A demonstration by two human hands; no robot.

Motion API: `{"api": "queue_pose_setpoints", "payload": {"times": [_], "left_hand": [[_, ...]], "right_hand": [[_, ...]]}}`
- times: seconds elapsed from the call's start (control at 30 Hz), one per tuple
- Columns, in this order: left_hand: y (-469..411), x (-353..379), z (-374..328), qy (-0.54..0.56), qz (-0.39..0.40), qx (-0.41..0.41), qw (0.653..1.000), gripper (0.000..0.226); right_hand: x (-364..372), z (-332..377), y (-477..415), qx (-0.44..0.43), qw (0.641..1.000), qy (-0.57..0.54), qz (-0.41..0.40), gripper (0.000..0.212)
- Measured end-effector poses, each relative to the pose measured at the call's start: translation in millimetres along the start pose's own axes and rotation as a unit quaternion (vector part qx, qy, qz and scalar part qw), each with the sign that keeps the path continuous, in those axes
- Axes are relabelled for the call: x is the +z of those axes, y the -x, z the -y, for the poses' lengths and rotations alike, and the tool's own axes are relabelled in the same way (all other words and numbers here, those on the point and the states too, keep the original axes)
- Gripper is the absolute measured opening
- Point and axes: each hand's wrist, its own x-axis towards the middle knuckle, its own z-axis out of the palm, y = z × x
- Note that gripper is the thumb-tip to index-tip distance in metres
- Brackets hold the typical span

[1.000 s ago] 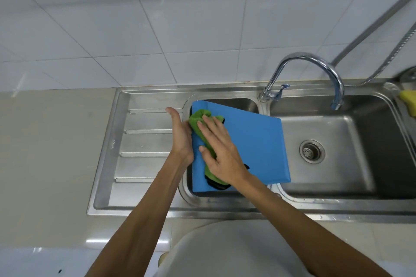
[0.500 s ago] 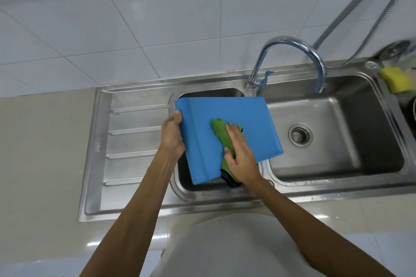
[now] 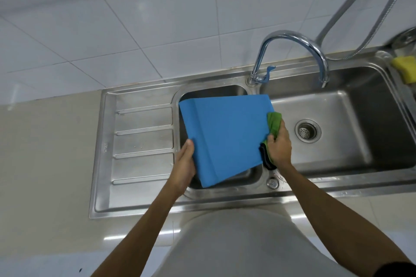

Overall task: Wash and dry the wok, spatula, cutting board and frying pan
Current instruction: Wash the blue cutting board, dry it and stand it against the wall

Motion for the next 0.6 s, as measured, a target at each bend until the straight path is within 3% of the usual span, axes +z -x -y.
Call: {"api": "queue_pose_setpoints", "payload": {"times": [0.1, 0.23, 0.33, 0.47, 0.6], "left_hand": [[20.1, 17.4, 22.5, 0.066, -0.026, -0.035, 0.997, 0.054], [13.5, 43.8, -0.5, 0.083, -0.035, -0.023, 0.996, 0.049], [9.1, 50.2, -5.0, 0.088, -0.035, -0.010, 0.995, 0.045], [6.6, 39.9, -5.6, 0.103, -0.004, 0.015, 0.995, 0.040], [2.3, 30.0, -18.3, 0.103, 0.004, -0.006, 0.995, 0.044]], "right_hand": [[0.8, 1.2, 1.8, 0.006, 1.000, -0.003, 0.000, 0.073], [1.5, 25.0, 29.2, -0.020, 0.999, -0.029, 0.017, 0.068], [5.6, 60.7, 69.8, -0.122, 0.989, -0.066, 0.052, 0.067], [20.9, 111.0, 123.4, -0.317, 0.937, -0.077, 0.128, 0.068], [19.6, 132.5, 124.0, -0.375, 0.913, -0.065, 0.147, 0.068]]}}
